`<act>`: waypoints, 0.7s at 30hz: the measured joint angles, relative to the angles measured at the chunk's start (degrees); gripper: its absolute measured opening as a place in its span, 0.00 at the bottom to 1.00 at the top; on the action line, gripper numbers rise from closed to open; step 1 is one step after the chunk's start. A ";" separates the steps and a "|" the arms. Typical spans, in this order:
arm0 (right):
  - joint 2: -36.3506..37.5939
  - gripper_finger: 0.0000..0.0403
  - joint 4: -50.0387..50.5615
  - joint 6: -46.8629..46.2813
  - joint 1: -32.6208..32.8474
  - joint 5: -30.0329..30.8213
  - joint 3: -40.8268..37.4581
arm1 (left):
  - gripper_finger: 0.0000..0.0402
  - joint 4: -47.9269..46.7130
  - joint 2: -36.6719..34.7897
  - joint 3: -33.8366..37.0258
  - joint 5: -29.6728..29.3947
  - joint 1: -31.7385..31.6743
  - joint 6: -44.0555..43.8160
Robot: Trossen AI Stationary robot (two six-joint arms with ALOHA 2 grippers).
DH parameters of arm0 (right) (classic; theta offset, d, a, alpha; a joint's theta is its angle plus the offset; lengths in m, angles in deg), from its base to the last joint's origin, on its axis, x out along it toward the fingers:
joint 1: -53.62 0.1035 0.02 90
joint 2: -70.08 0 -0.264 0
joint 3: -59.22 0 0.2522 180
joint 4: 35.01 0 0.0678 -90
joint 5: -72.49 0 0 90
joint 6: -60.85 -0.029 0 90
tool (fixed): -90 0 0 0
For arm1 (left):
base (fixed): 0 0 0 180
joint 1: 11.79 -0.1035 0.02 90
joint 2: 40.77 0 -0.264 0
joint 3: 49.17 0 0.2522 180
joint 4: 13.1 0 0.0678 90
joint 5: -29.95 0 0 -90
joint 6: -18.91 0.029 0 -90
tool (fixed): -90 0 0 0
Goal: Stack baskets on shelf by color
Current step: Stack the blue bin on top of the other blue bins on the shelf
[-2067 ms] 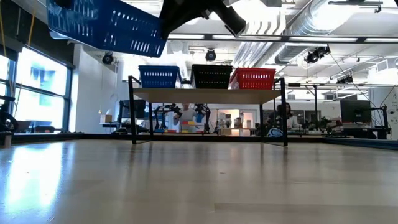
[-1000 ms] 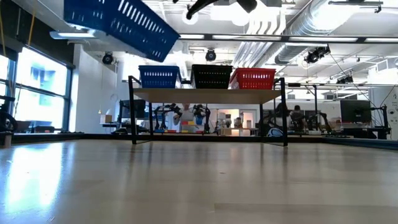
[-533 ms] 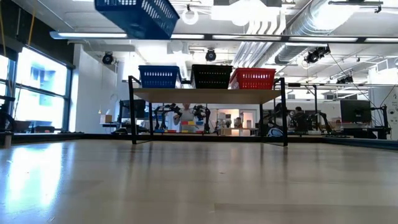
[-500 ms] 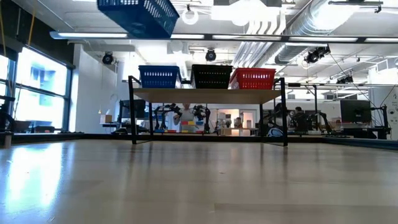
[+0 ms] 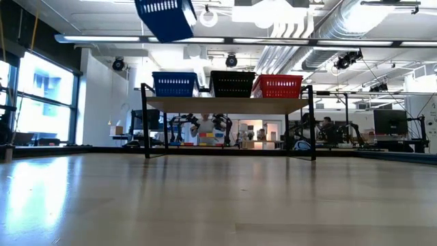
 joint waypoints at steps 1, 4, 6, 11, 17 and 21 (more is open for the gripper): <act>0.58 0.33 -0.01 1.20 -0.77 -0.31 0.00 | 0.00 0.24 0.04 0.01 1.52 -2.14 0.66; 2.10 0.33 -0.01 4.67 -3.26 -1.55 0.00 | 0.00 1.48 0.41 0.04 5.43 -8.22 2.28; 3.11 0.33 -0.02 6.82 -4.92 -2.18 0.00 | 0.00 2.36 1.19 0.04 7.97 -11.68 2.56; 5.41 0.33 -0.03 11.70 -9.30 -6.13 0.00 | 0.00 4.08 3.25 0.07 13.46 -18.40 4.64; 6.95 0.33 -0.09 16.42 -13.43 -10.38 -0.02 | 0.00 4.04 6.95 0.07 13.81 -22.71 8.44; 7.22 0.33 -0.04 19.00 -15.65 -13.50 -0.04 | 0.00 5.10 9.67 0.08 13.82 -25.43 9.64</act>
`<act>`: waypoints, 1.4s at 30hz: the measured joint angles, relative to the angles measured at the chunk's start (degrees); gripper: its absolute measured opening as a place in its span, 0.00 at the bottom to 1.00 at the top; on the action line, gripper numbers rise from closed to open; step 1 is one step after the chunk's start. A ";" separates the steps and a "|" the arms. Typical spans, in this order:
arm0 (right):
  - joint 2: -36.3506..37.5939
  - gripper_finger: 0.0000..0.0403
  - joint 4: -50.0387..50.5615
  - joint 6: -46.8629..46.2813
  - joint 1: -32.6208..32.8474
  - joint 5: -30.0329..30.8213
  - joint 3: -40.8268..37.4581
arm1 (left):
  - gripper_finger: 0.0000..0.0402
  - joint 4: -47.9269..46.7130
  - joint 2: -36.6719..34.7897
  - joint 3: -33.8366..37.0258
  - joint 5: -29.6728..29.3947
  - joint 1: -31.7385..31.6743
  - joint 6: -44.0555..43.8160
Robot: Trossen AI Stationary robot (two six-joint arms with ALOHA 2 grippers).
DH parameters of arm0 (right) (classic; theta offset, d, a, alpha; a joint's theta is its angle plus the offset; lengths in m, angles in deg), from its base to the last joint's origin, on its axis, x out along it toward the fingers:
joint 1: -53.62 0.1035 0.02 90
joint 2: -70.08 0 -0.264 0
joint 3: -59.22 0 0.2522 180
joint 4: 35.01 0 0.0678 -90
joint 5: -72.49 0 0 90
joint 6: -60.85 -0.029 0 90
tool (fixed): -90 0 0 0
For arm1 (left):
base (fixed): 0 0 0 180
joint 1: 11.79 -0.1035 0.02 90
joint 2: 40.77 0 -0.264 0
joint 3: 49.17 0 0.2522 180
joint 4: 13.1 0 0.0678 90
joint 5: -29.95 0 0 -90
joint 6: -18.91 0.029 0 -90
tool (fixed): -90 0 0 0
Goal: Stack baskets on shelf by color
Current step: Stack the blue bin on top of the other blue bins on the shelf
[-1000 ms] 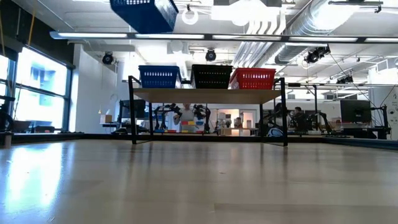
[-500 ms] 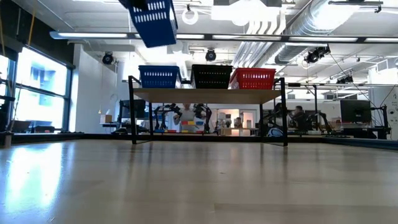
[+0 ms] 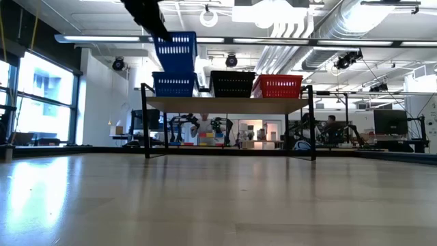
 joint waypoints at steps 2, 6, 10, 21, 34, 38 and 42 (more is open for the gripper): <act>0.13 0.33 0.07 1.39 -1.09 -1.77 -0.02 | 0.00 0.69 1.22 -0.01 0.10 -1.35 -0.02; 0.35 0.33 0.02 2.98 -3.00 -5.12 -0.02 | 0.00 1.23 3.01 -0.01 3.88 -3.66 0.02; 0.31 0.33 0.03 3.93 -4.58 -6.35 -0.02 | 0.00 1.08 4.35 -0.01 6.11 -5.13 1.34; 0.28 0.33 0.03 6.62 -9.52 -13.34 -0.02 | 0.00 -2.64 4.75 -0.01 6.33 -5.84 4.97; 0.28 0.33 0.00 8.12 -15.04 -19.38 -0.02 | 0.00 -1.51 7.83 -0.06 6.09 -5.93 4.94; 0.28 0.33 0.02 8.21 -15.83 -20.01 -0.02 | 0.00 -1.49 7.94 -0.06 5.88 -5.93 4.42; 0.28 0.33 0.00 8.21 -16.44 -21.34 -0.02 | 0.00 -1.55 7.94 -0.06 3.96 -5.93 4.78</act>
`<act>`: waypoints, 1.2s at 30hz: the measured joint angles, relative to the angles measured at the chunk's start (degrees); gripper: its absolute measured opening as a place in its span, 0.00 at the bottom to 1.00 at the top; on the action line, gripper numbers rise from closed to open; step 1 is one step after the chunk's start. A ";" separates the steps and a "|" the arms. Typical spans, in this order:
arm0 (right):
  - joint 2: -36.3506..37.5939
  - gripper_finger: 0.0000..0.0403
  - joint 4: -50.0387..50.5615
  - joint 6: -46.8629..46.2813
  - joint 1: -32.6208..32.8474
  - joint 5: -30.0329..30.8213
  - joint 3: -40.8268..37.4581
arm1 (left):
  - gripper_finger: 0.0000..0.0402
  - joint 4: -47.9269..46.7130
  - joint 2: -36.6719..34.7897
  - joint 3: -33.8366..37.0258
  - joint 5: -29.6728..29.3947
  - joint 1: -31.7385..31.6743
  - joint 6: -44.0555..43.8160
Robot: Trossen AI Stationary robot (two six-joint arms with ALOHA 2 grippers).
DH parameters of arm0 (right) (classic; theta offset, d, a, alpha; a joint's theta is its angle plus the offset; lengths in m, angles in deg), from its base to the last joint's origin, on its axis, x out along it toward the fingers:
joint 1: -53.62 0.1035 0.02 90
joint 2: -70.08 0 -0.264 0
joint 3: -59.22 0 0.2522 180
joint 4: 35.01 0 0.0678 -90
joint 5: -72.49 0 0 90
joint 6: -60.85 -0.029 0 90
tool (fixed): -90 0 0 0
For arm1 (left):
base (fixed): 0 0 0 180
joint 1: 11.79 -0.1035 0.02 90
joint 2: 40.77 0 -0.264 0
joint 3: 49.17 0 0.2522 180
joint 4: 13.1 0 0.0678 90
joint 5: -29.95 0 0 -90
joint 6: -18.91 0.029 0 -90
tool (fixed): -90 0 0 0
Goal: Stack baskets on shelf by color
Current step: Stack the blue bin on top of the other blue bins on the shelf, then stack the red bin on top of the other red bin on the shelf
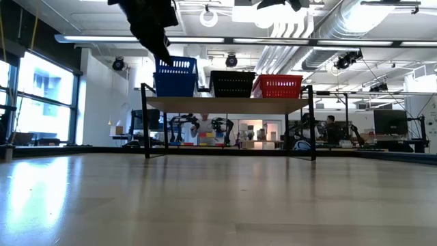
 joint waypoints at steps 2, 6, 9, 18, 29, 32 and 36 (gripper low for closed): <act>0.00 0.33 0.00 0.00 0.00 -0.09 0.00 | 0.01 -0.04 0.00 0.00 -1.41 -0.01 0.77; 0.00 0.33 0.00 0.00 0.00 -0.09 0.00 | 0.07 -0.05 0.00 0.00 -1.37 -0.02 1.01; 0.00 0.33 0.00 0.02 0.00 -0.09 0.00 | 0.14 -0.05 0.00 0.00 -1.26 -0.01 0.24; -0.02 0.33 0.02 0.02 0.00 -0.07 0.00 | 0.33 -0.09 -0.13 0.00 -1.17 -0.02 -0.36; -0.02 0.33 0.04 0.02 0.03 -0.05 0.00 | 0.39 -0.38 -4.47 0.00 -1.33 2.93 -6.01; -0.02 0.33 0.13 0.00 0.05 -0.05 0.00 | 0.38 -1.44 -6.34 0.00 -1.35 4.37 -9.50; -0.02 0.33 1.13 -1.10 0.07 -2.02 0.00 | 0.37 -5.69 -8.68 -0.02 -1.28 6.69 -13.61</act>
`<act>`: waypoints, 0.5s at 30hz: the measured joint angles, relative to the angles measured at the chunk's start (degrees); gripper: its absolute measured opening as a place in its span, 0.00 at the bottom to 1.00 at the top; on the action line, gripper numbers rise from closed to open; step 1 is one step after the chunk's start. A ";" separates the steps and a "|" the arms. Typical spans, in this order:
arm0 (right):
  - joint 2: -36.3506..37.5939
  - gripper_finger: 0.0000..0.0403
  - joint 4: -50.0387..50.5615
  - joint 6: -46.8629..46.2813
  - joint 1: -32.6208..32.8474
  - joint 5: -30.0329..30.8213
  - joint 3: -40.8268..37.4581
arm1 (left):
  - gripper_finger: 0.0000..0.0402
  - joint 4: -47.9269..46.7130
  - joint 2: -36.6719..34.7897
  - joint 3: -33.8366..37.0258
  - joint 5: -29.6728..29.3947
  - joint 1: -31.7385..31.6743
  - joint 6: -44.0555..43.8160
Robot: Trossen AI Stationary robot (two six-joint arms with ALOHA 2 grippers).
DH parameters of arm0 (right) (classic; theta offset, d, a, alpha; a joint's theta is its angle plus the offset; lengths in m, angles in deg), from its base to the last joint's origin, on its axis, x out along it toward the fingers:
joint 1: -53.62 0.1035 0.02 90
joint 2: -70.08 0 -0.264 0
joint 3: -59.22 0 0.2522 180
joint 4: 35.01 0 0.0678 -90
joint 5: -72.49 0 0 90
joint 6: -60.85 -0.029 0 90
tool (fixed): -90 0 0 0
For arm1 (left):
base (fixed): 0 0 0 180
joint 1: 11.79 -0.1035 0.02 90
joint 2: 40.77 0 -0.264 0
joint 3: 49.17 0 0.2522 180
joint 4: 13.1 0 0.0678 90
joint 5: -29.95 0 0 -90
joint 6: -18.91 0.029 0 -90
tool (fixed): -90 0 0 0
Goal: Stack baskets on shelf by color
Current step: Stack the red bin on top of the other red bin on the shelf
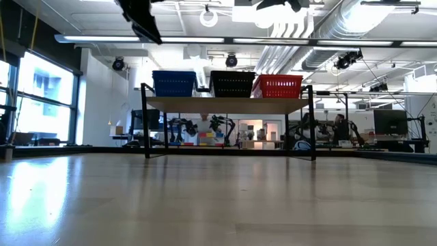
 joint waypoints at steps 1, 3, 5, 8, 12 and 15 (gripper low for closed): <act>0.00 0.33 0.41 -0.73 0.05 -0.82 0.00 | 0.37 -1.26 -0.67 0.00 0.04 0.65 -1.40; 0.00 0.33 1.30 -1.63 0.58 -1.69 0.00 | 0.37 -4.23 -1.83 0.00 0.08 2.00 -4.62; -0.02 0.33 2.07 -1.94 1.51 -1.67 0.00 | 0.37 -7.53 -2.70 0.00 0.10 3.30 -8.04; -0.04 0.33 2.15 -2.11 2.99 -1.68 0.00 | 0.37 -12.08 -3.79 0.00 0.10 6.30 -13.73; -0.04 0.33 2.17 -2.05 4.56 -1.68 0.00 | 0.36 -15.36 -5.41 1.05 0.08 12.00 -19.95; -0.04 0.33 3.27 -1.56 5.26 -1.68 0.00 | 0.36 -13.81 -8.26 5.23 -0.05 17.80 -24.90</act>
